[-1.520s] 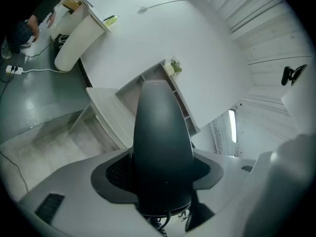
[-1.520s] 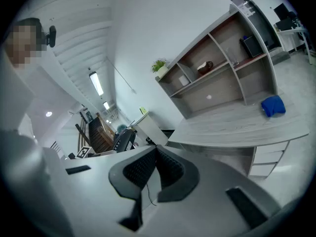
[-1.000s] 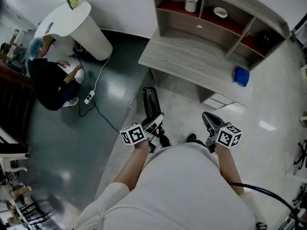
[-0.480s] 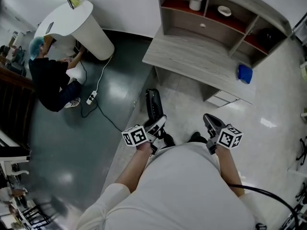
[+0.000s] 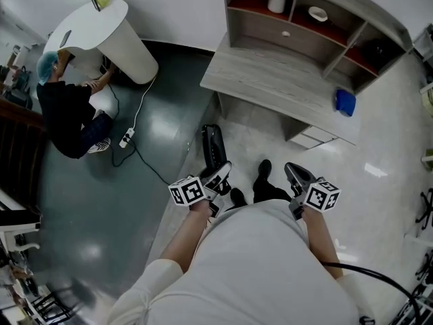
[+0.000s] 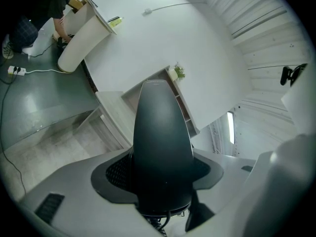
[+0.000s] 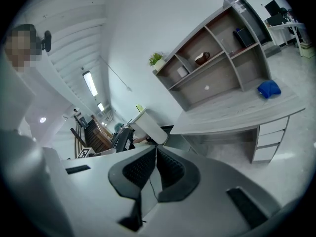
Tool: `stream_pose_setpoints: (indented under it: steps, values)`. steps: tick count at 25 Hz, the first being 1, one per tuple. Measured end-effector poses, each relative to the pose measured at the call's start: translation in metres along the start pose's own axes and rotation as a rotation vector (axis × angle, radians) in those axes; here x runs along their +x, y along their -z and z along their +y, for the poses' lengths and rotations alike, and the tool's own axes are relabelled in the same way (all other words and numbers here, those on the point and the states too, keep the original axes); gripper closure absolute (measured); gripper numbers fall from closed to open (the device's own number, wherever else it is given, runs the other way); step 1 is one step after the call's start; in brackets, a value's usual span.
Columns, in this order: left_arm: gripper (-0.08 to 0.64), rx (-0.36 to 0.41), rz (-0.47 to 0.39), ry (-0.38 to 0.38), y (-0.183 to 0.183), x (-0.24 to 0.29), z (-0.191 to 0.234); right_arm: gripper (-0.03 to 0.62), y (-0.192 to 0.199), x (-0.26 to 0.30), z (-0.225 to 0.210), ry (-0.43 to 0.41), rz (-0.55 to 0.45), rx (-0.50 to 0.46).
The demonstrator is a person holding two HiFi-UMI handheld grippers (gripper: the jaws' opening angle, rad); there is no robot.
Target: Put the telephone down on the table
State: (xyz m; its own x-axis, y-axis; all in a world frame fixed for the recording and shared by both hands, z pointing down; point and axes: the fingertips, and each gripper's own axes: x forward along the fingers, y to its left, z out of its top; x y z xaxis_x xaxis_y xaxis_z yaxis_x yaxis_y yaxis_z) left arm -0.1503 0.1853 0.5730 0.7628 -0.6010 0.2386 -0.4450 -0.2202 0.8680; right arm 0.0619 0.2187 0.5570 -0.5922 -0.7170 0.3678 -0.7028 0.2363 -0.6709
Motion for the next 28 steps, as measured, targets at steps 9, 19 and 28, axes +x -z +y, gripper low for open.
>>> stream_pose_setpoints:
  steps: [9, 19, 28]
  values:
    - [0.261, -0.001, -0.026, -0.050, -0.027, 0.030, 0.013, 0.574, -0.034, 0.049, -0.021, -0.039, 0.043, 0.003]
    - [0.261, 0.009, -0.036, -0.124, -0.068, 0.097, 0.025, 0.574, -0.111, 0.104, -0.065, -0.081, 0.101, -0.008]
    - [0.261, 0.037, -0.051, -0.151, -0.104, 0.174, 0.017, 0.574, -0.167, 0.125, -0.118, -0.110, 0.157, -0.002]
